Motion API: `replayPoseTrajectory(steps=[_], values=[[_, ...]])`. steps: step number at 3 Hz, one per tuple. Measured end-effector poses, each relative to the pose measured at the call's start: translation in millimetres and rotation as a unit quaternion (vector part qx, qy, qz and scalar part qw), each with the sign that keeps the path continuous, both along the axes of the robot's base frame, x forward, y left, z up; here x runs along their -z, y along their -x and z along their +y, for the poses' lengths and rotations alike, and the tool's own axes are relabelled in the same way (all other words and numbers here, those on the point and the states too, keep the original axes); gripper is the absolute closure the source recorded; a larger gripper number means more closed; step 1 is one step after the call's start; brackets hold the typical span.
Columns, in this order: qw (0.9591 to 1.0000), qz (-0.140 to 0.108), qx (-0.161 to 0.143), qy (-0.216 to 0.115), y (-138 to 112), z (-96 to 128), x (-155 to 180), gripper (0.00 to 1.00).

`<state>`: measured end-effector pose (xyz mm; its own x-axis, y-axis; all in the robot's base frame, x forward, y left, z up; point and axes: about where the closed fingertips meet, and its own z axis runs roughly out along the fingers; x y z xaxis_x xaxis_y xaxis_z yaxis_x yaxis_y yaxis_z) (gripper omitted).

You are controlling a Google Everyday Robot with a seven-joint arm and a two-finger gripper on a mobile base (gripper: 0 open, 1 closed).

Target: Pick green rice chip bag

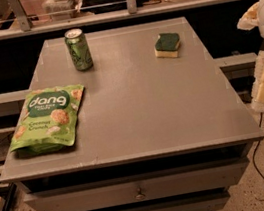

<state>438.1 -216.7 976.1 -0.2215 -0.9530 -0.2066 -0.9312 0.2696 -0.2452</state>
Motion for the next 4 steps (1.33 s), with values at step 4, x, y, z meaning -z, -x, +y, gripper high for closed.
replayPoseTrajectory(steps=[4], values=[[0.9821,-0.046,-0.135,-0.123,-5.2,87.9,-6.8,0.00]])
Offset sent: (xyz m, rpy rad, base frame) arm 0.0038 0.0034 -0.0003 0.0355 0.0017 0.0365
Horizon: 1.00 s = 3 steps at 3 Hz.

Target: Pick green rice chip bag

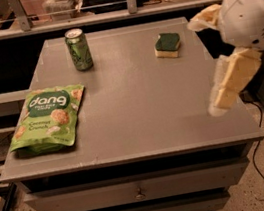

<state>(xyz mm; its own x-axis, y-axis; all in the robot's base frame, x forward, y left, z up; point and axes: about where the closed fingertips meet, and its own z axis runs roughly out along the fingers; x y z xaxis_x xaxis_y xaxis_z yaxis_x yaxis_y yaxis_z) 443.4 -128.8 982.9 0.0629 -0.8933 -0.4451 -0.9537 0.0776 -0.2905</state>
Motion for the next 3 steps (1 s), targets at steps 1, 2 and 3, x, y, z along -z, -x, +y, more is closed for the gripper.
replayPoseTrajectory(steps=[1,2,3], values=[[0.9943,-0.007,-0.074,-0.077,8.3,72.6,-6.4,0.00],[0.9943,-0.007,-0.074,-0.077,8.3,72.6,-6.4,0.00],[0.9938,0.001,-0.069,-0.088,9.5,84.1,-1.9,0.00]])
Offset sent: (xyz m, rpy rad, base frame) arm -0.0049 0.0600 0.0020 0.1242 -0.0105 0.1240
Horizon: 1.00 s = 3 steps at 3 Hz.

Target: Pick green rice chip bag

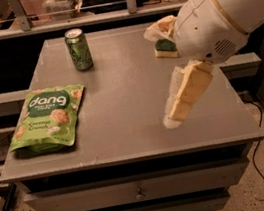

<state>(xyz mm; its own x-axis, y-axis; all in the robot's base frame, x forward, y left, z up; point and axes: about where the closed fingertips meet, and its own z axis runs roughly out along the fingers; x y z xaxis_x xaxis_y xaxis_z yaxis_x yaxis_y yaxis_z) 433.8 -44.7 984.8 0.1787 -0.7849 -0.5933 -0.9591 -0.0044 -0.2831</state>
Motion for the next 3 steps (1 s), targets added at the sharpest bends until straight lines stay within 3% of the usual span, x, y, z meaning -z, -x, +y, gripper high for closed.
replayPoseTrajectory(steps=[2,3], values=[[0.9978,0.032,-0.038,-0.044,-4.3,78.9,35.5,0.00],[0.9943,0.038,-0.074,-0.066,-14.7,132.6,50.9,0.00]])
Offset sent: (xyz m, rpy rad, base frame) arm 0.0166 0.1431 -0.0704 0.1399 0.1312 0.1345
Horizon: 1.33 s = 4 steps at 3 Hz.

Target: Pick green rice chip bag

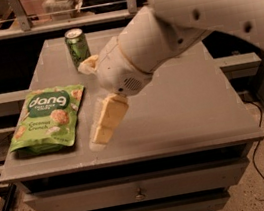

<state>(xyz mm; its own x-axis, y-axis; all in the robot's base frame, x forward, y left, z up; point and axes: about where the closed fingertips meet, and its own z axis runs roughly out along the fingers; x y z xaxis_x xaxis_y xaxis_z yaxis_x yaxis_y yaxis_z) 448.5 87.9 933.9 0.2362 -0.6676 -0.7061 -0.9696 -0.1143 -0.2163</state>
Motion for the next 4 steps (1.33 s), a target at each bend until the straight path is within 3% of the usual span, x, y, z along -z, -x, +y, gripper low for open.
replayPoseTrajectory(steps=[2,4], values=[[0.9979,0.028,-0.055,-0.021,-15.6,89.7,26.9,0.00],[0.9971,0.051,-0.057,-0.008,-31.8,143.0,61.0,0.00]])
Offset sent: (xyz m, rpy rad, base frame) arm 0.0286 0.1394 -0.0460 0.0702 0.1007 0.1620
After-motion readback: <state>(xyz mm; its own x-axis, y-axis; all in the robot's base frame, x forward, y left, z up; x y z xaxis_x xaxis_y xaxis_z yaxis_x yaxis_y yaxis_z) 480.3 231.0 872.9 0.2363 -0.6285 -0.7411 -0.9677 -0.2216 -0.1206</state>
